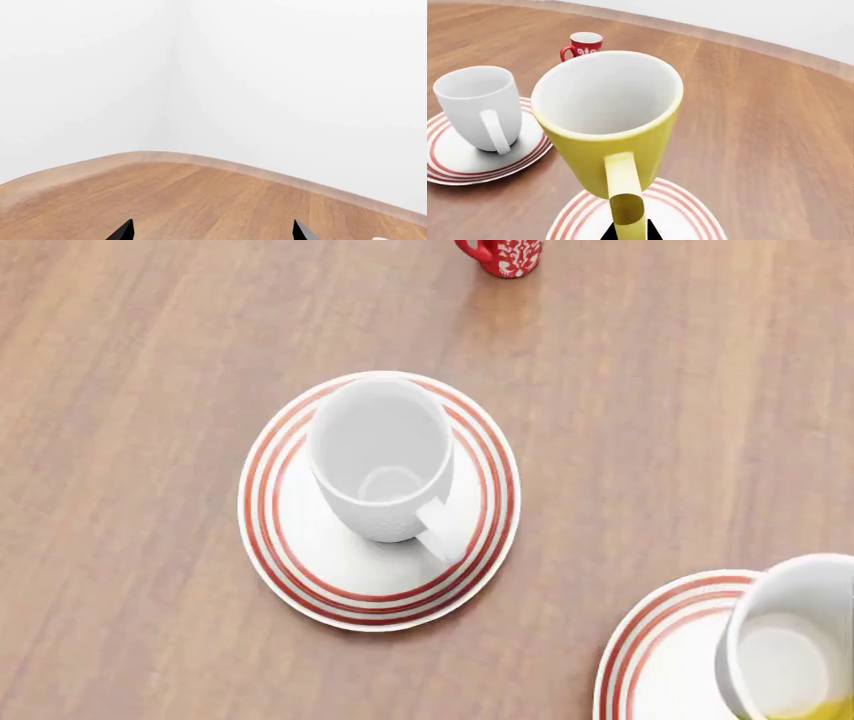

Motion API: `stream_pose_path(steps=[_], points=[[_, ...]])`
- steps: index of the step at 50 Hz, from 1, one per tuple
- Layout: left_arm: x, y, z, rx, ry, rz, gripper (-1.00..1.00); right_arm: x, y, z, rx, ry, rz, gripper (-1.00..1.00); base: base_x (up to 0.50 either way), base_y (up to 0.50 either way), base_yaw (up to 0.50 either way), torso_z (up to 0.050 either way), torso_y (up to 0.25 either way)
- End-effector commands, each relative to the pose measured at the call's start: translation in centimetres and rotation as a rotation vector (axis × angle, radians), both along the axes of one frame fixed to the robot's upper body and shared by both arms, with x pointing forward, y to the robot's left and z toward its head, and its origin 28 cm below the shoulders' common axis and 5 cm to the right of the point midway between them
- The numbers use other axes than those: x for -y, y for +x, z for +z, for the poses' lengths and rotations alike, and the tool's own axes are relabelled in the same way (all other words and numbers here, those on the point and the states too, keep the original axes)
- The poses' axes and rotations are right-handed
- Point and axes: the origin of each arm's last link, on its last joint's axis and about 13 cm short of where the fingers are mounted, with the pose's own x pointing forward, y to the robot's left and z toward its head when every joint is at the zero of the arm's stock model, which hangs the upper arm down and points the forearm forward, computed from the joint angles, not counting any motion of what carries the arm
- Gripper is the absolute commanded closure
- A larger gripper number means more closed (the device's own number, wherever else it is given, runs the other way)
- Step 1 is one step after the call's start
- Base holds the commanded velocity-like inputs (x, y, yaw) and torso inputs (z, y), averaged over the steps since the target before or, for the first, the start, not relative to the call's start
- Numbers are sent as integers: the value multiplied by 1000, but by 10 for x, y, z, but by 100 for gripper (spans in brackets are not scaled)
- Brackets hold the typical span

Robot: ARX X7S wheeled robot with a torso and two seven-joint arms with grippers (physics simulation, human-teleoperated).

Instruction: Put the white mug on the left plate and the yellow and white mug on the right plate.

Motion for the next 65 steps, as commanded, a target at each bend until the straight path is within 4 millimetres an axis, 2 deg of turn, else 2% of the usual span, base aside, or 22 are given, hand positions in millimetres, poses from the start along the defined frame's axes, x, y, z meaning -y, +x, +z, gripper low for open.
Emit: stream_pose_path(steps=[1, 9, 21, 65], points=[[0, 1, 1, 2, 0, 0, -100, 2, -1, -11, -25, 8, -6, 100, 0, 0, 0, 0, 0], [0, 1, 1, 4, 0, 1, -100, 4, 5, -23, -51, 28, -9, 100, 0, 0, 0, 0, 0], [0, 0, 1, 2, -1, 0, -100, 8, 3, -37, -94, 38, -31, 100, 0, 0, 0, 0, 1], [-1, -1, 2, 9, -2, 6, -100, 12, 23, -69, -185, 85, -35, 100, 0, 0, 0, 0, 0]])
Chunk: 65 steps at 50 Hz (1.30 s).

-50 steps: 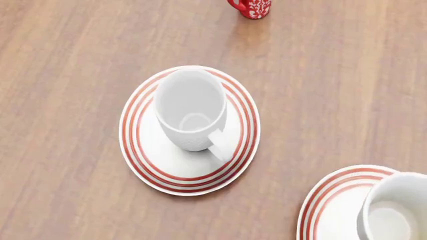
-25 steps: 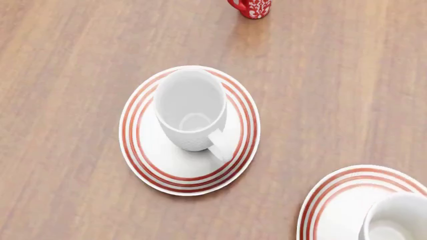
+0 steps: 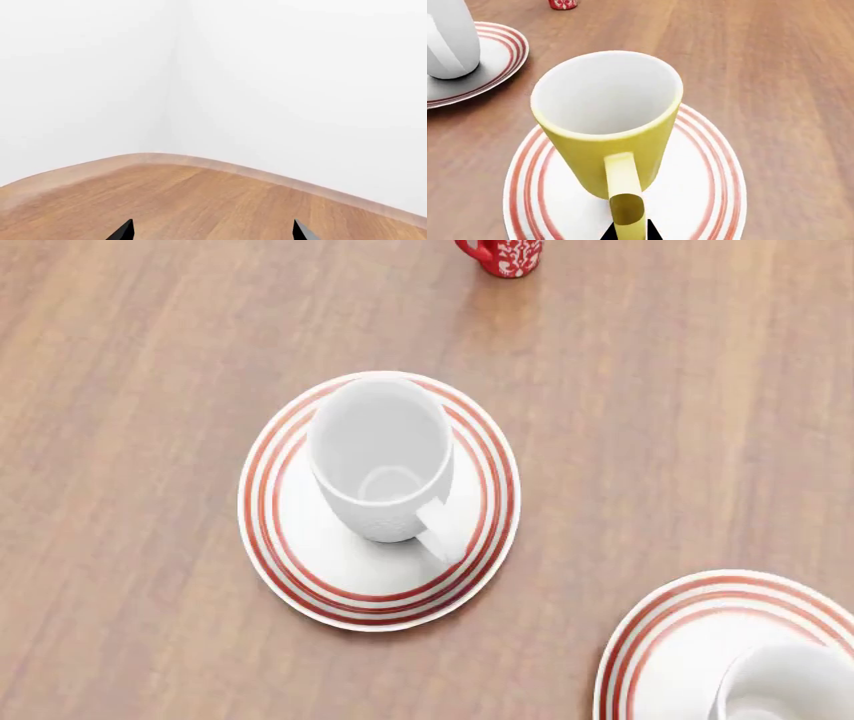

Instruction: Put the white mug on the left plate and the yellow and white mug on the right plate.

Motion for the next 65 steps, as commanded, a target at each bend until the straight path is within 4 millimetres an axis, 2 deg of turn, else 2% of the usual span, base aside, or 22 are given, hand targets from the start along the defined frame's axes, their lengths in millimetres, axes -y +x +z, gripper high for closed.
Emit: stream_pose_path(steps=[1, 15, 16, 23, 31, 53, 60, 65], points=[[0, 0, 1, 2, 0, 1, -100, 1, 8, -8, -17, 15, 3, 100, 0, 0, 0, 0, 0], [0, -1, 1, 3, 0, 0, -100, 0, 9, -8, -18, 22, 2, 100, 0, 0, 0, 0, 0], [0, -1, 1, 3, -1, 0, -100, 0, 9, -7, -18, 20, -4, -100, 0, 0, 0, 0, 0], [0, -1, 0, 3, -1, 0, -100, -1, 9, -3, 1, 22, -20, -100, 0, 0, 0, 0, 0], [0, -2, 0, 4, -2, 2, -100, 1, 4, 11, 135, 35, -47, -100, 0, 0, 0, 0, 0], [1, 0, 1, 3, -2, -1, -100, 2, -15, 31, 210, 12, -11, -100, 0, 0, 0, 0, 0], [1, 1, 2, 5, -2, -1, -100, 1, -5, 54, 318, 23, -22, -100, 0, 0, 0, 0, 0], [1, 2, 2, 6, -2, -4, -100, -3, 15, 73, 408, 34, -9, -100, 0, 0, 0, 0, 0]])
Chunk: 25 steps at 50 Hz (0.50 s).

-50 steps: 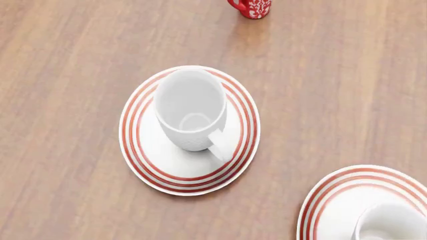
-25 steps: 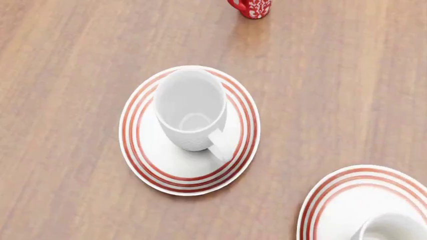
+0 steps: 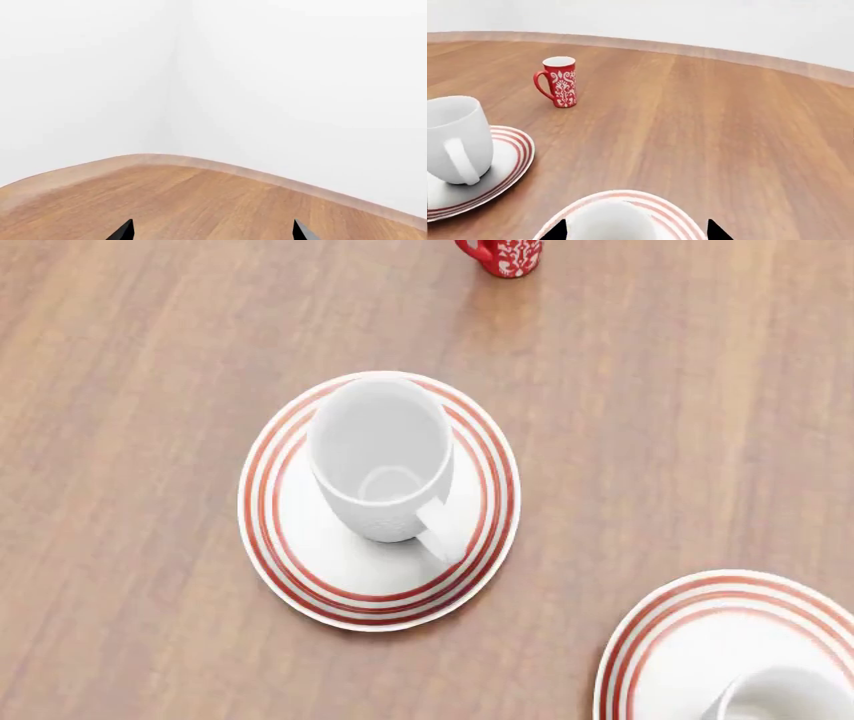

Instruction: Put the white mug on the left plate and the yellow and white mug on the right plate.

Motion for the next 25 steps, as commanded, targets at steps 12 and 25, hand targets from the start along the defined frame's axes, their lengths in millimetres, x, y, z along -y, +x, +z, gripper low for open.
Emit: stream_pose_path(steps=[12, 25], points=[[0, 1, 1, 2, -5, 1, -100, -8, 74, 52, 222, 66, 12, -100, 0, 0, 0, 0, 0], [2, 2, -2, -6, -2, -9, -100, -6, 140, 61, 326, 112, -58, -100, 0, 0, 0, 0, 0]])
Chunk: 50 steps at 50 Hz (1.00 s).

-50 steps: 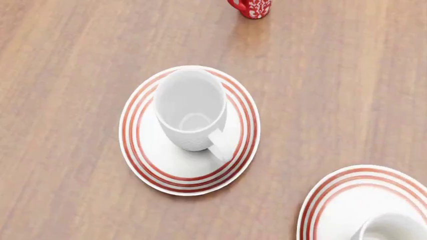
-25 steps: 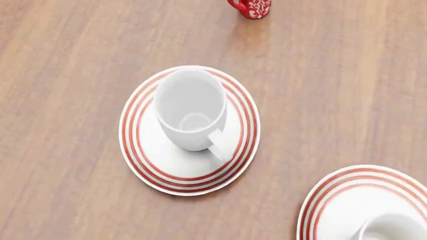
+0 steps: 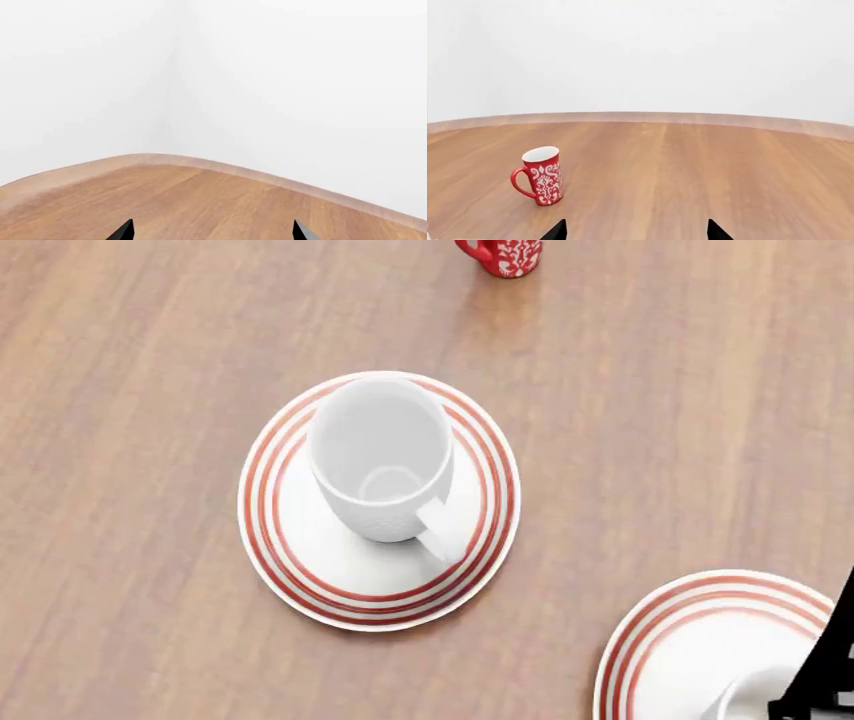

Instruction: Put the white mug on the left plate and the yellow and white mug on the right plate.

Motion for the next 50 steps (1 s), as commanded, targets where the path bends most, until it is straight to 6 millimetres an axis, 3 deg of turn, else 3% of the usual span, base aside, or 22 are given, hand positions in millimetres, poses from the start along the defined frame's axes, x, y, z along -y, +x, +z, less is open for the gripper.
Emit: stream_pose_path(steps=[1, 10, 15, 20, 28, 34, 38, 44, 50], points=[[2, 1, -2, -9, 4, -10, -100, -2, 52, 16, 69, 32, -27, -100, 0, 0, 0, 0, 0], [4, 7, -5, -34, 19, -18, -100, -4, 82, 17, 91, 43, -51, -100, 0, 0, 0, 0, 0], [8, 17, -5, -60, 65, -30, -100, -5, 88, 24, 123, 55, -43, -100, 0, 0, 0, 0, 0], [12, 50, 21, -88, 136, -94, -100, -9, 95, 38, 178, 68, -27, -100, 0, 0, 0, 0, 0], [22, 93, 45, -129, 229, -187, -100, -21, 108, 53, 222, 69, 14, -100, 0, 0, 0, 0, 0], [29, 121, 57, -157, 202, -297, -100, -31, 103, 67, 255, 60, 72, -100, 0, 0, 0, 0, 0], [34, 128, 67, -151, 213, -304, -100, -36, 97, 78, 285, 42, 96, -100, 0, 0, 0, 0, 0], [37, 129, 85, -124, 223, -309, -100, -43, 86, 91, 337, 43, 126, -100, 0, 0, 0, 0, 0], [37, 118, 104, -71, 220, -310, -100, -51, 66, 106, 408, 43, 170, -100, 0, 0, 0, 0, 0]])
